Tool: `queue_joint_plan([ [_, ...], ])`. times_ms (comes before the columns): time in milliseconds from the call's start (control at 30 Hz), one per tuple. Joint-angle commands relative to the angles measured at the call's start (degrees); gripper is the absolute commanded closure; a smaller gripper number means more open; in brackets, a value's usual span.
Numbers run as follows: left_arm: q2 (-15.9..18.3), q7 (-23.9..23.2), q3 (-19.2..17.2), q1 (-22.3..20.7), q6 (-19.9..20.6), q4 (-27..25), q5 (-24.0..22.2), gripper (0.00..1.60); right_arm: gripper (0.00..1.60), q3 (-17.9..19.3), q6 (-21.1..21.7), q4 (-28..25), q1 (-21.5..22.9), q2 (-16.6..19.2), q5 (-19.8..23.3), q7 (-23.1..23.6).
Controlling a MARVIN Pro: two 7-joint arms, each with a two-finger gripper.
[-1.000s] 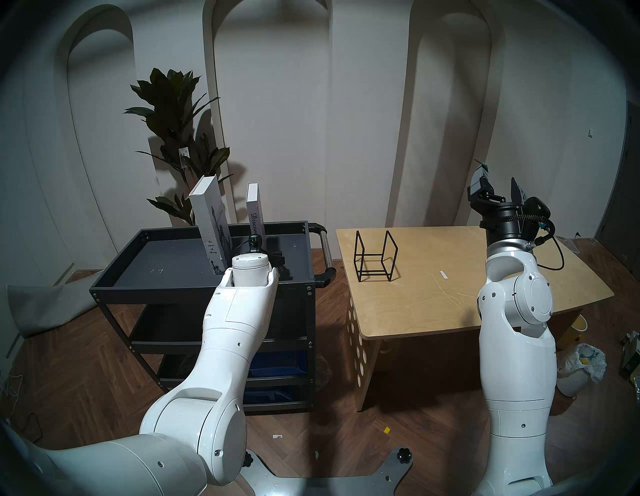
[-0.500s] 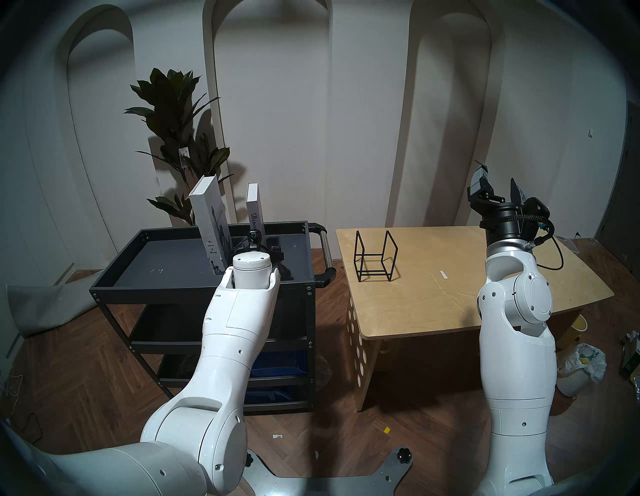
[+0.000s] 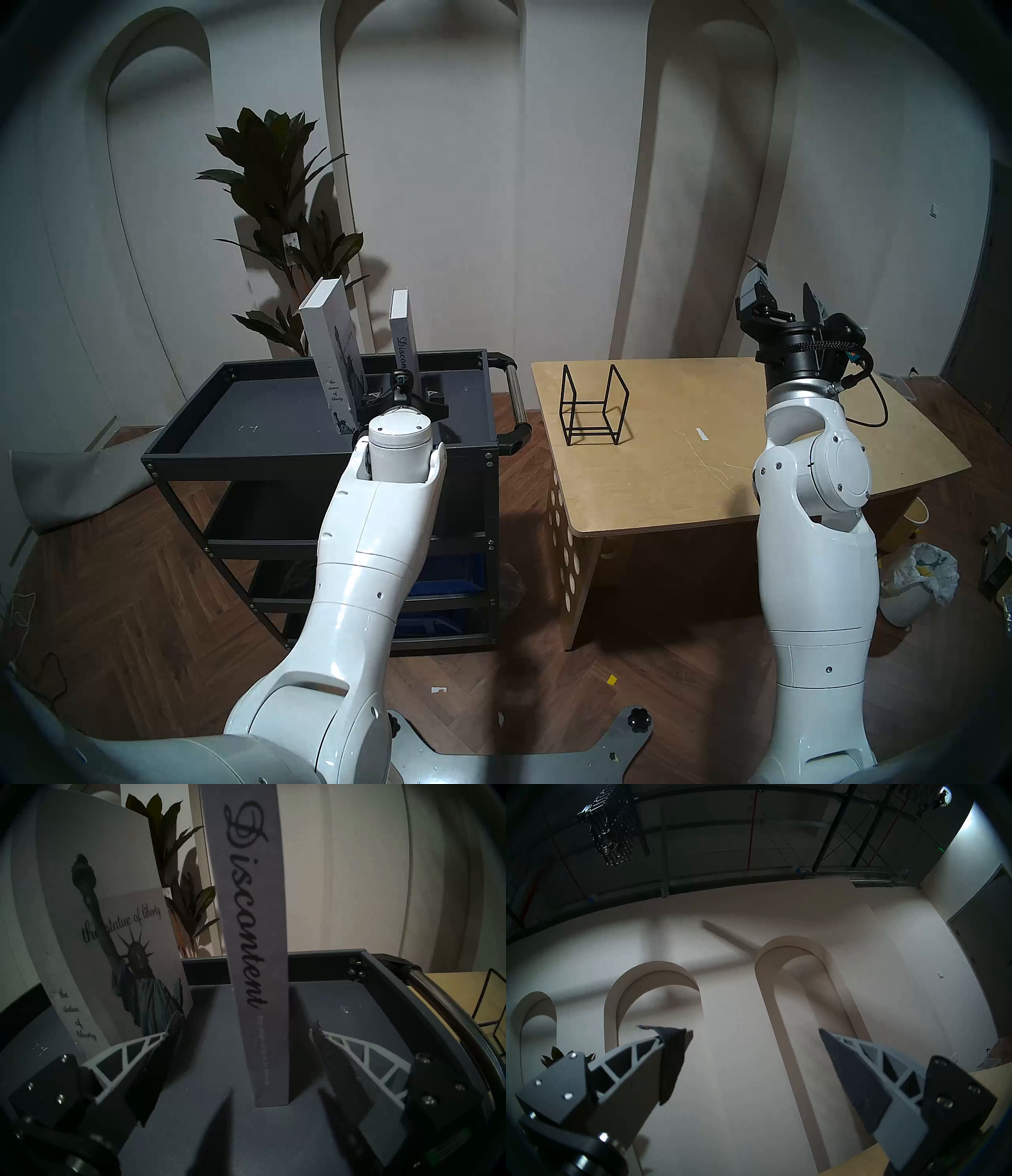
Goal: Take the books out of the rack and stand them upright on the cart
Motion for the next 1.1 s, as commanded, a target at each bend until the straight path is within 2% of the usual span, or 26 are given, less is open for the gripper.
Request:
queue_joint_plan([
  [0, 0.0, -0.5, 0.7, 3.2, -0.8, -6.6, 0.1, 0.00, 0.00, -0.5, -0.1, -0.1, 0.9, 0.1, -0.2, 0.1],
  [167, 0.7, 0.1, 1.7, 6.9, -2.6, -10.3, 1.1, 0.00, 0.00, -2.4, 5.9, 1.0, 1.2, 1.8, -2.8, -1.7],
  [333, 3.2, 0.7, 1.5, 10.3, -3.2, -14.9, 2.7, 0.00, 0.00, -5.5, 12.8, 3.7, 1.7, 3.4, -5.1, -2.2],
  [600, 5.1, 0.5, -0.4, 13.9, -2.1, -20.4, 2.5, 0.00, 0.00, -8.4, 19.1, 4.8, 2.9, 3.7, -6.5, -3.2],
  [800, 6.9, -2.8, -1.2, 17.0, -1.6, -24.5, 1.1, 0.00, 0.00, -10.2, 21.7, 5.7, 3.4, 4.1, -7.4, -3.3],
  [867, 8.3, -5.6, -1.9, 18.8, -0.9, -27.0, 0.1, 0.00, 0.00, -11.2, 22.1, 6.3, 3.3, 4.4, -7.8, -2.9],
  [933, 9.6, -7.3, -2.3, 19.6, -0.5, -27.9, -0.1, 0.00, 0.00, -11.6, 21.4, 6.7, 3.1, 5.0, -7.3, -1.3],
  [1067, 9.4, -10.0, -4.7, 21.8, 0.2, -30.9, -3.3, 0.00, 0.00, -11.2, 18.2, 7.3, 1.9, 5.9, -4.2, 4.2],
])
